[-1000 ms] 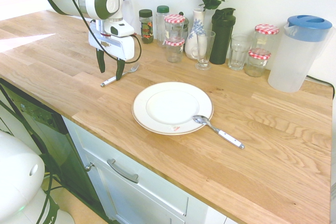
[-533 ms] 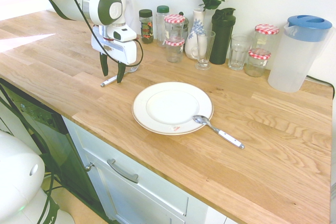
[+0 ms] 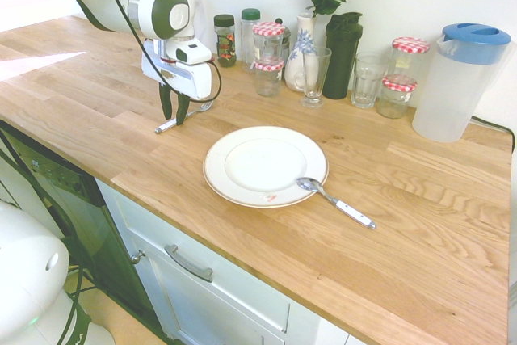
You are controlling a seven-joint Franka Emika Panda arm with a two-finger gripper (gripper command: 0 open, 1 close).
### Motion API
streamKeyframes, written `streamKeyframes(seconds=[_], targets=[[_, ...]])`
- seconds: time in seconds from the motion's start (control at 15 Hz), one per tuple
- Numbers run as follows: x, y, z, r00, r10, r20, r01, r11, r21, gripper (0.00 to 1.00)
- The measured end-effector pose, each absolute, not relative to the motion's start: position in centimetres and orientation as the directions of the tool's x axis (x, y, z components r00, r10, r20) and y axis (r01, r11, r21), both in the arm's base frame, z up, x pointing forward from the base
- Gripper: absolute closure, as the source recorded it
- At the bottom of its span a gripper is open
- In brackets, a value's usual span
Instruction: Put the fork into the plate
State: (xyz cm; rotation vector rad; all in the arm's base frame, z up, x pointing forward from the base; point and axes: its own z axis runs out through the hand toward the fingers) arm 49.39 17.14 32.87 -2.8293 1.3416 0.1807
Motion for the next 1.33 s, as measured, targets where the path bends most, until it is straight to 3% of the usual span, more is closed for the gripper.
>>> streamKeyframes(seconds=[0.93, 1.33], targets=[[49.6, 16.5, 33.9, 0.624, -0.776, -0.093, -0.778, -0.628, 0.014, 1.00], [47.0, 12.3, 35.7, 0.582, -0.808, -0.088, -0.812, -0.584, -0.007, 1.00]])
